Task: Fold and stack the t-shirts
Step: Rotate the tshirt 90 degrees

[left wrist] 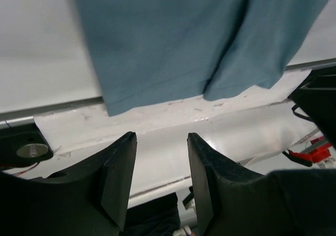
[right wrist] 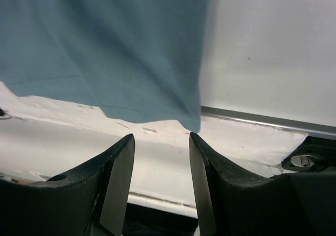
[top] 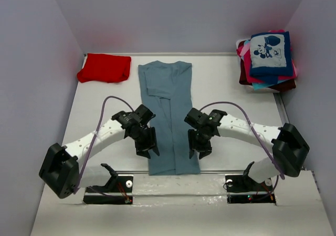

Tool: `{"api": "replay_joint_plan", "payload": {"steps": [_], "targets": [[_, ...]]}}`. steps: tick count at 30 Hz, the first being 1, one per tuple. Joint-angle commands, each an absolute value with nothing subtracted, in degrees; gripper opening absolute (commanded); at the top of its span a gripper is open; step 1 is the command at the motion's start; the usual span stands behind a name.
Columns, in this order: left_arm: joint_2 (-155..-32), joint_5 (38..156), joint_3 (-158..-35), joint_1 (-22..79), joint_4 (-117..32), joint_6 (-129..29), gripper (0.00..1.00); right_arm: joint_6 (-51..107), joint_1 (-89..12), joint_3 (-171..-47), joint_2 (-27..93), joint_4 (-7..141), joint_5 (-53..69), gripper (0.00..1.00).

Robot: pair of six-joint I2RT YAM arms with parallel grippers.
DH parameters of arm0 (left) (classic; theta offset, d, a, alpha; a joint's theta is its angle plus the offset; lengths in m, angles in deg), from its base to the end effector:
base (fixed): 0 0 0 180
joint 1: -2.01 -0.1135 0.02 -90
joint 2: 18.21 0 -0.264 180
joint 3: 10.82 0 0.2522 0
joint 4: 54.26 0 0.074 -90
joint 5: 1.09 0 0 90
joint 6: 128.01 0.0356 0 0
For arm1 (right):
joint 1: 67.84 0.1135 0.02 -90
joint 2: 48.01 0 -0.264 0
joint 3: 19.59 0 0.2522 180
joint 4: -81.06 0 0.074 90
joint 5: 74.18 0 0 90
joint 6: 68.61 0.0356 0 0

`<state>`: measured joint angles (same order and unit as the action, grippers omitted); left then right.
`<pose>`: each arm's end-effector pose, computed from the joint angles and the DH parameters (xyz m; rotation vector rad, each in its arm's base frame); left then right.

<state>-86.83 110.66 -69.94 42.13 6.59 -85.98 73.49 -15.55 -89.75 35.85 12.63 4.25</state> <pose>0.1509 -0.1444 0.2169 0.1066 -3.0228 0.7814 0.1483 0.2035 0.2084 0.0263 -3.0457 -0.3547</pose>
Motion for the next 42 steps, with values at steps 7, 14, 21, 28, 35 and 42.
{"api": "replay_joint_plan", "payload": {"steps": [7,14,21,28,35,42], "targets": [[-104.2,106.8,-88.5,29.8,1.0,-73.4,0.55,66.0,-31.1,-109.0,47.6,15.6,7.5,0.52],[-119.6,103.8,-103.1,27.2,-1.2,-70.1,0.55,61.7,-35.1,-125.1,61.3,16.5,4.0,0.51],[-132.5,101.9,-117.2,24.7,0.3,-68.6,0.53,60.8,-36.9,-139.2,74.6,14.6,0.5,0.49],[-139.1,97.8,-127.2,23.0,5.5,-67.9,0.52,60.2,-38.6,-147.4,82.3,12.2,-2.5,0.47],[-142.8,98.8,-127.8,21.9,4.8,-67.0,0.52,59.4,-38.6,-148.7,83.4,11.8,-3.3,0.47],[-144.4,98.8,-130.5,21.9,5.8,-67.0,0.51,59.6,-39.1,-148.7,83.3,12.8,-5.2,0.47]]}}
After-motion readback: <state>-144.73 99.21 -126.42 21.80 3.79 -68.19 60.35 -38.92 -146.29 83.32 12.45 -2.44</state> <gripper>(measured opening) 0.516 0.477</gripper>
